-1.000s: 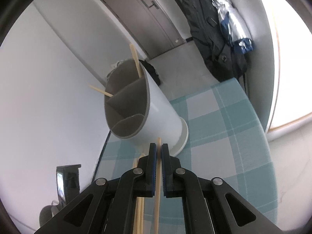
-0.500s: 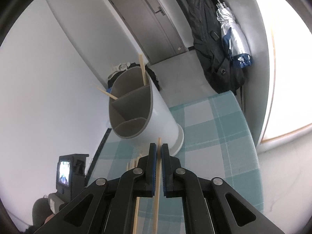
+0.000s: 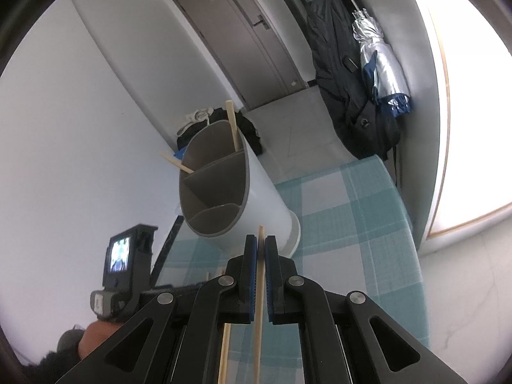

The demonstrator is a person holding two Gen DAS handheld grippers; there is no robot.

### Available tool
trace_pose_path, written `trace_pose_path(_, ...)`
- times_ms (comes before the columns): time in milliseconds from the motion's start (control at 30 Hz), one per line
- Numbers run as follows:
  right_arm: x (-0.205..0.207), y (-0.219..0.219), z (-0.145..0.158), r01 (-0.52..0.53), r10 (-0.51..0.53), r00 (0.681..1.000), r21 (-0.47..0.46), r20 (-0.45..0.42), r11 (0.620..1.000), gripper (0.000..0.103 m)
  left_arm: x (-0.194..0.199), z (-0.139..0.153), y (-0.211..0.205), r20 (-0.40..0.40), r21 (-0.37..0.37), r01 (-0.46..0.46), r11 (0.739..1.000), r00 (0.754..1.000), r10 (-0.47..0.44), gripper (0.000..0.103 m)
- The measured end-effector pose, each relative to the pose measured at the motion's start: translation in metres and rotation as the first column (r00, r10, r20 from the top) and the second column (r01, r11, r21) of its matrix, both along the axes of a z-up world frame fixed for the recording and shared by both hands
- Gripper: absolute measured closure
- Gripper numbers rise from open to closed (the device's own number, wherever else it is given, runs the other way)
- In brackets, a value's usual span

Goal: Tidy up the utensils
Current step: 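Lift the chopstick with the right gripper while the left gripper grasps another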

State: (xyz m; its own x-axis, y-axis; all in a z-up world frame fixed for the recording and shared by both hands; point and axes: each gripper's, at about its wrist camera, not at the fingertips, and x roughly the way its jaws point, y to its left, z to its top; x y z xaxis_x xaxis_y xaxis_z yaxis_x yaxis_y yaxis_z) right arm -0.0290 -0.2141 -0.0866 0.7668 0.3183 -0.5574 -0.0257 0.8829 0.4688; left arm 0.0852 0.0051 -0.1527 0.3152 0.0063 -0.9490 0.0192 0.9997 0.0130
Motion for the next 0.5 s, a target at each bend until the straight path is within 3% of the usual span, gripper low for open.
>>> trace_pose_path(67,0.0,-0.001,0.0,0.002,-0.002,1.0,0.003,-0.002,1.0,0.099,0.002,0.003,-0.002,0.01,-0.002,0.013,1.0,1.0,-0.013,0.057)
trace_pose_path(100,0.0,-0.001,0.0,0.003,-0.003,1.0,0.002,-0.001,1.0,0.099,0.002,0.004,-0.005,0.008,-0.009,0.02,1.0,1.0,-0.02,0.063)
trace_pose_path(167,0.0,-0.001,0.001,0.003,-0.003,1.0,0.002,0.002,1.0,0.099,0.005,0.005,-0.006,-0.003,-0.015,0.03,0.999,1.0,-0.03,0.09)
trace_pose_path(200,-0.001,-0.001,0.002,0.002,-0.002,1.0,-0.002,0.004,1.0,0.099,0.006,0.005,-0.006,-0.013,-0.026,0.033,0.999,0.999,-0.034,0.096)
trace_pose_path(500,-0.004,0.007,0.007,-0.012,0.013,1.0,-0.029,0.028,1.0,0.099,0.013,0.008,0.005,-0.04,-0.13,-0.029,0.991,0.999,0.024,0.102)
